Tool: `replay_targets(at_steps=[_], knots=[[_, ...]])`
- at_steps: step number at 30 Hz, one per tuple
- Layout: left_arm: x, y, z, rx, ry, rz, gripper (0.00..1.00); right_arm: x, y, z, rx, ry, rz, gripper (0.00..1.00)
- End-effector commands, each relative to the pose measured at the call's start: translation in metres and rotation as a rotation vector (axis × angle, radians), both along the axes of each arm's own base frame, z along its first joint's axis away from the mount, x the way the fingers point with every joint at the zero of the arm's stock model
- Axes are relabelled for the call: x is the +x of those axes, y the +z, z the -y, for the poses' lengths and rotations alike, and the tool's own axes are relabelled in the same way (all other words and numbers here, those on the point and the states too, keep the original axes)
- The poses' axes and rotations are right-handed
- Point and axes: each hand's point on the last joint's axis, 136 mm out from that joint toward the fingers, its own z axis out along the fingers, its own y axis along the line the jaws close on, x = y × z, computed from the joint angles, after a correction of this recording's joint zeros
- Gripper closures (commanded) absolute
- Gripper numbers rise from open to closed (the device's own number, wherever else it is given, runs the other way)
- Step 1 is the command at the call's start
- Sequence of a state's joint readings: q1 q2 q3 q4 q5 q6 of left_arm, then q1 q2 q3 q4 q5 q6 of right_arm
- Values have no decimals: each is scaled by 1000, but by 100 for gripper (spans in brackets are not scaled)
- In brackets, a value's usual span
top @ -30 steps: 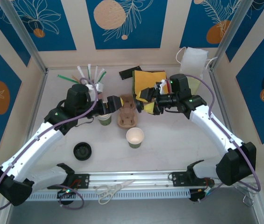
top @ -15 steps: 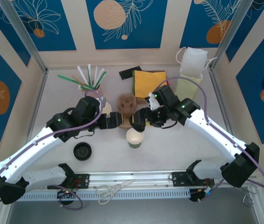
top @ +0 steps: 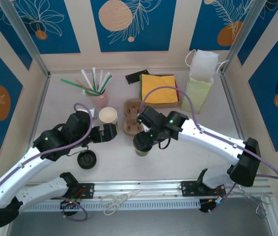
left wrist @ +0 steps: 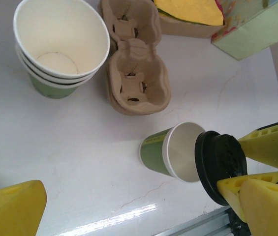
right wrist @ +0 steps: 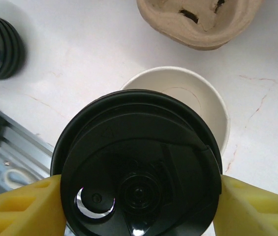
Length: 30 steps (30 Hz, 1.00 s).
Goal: Pack the takeout coffee
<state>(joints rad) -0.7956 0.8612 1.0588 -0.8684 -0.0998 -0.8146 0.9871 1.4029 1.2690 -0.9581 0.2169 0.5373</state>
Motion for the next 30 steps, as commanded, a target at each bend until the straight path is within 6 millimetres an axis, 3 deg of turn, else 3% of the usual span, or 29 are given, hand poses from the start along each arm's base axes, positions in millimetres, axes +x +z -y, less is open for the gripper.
replay_targets(at_steps=[1, 11, 30], knots=[[-6, -4, -9, 17, 24, -14, 0, 7, 0, 2, -85, 32, 76, 32], [-12, -2, -18, 22, 36, -9, 0, 14, -12, -10, -176, 77, 123, 32], [-10, -4, -17, 34, 32, -7, 0, 13, -30, -3, -248, 84, 121, 31]])
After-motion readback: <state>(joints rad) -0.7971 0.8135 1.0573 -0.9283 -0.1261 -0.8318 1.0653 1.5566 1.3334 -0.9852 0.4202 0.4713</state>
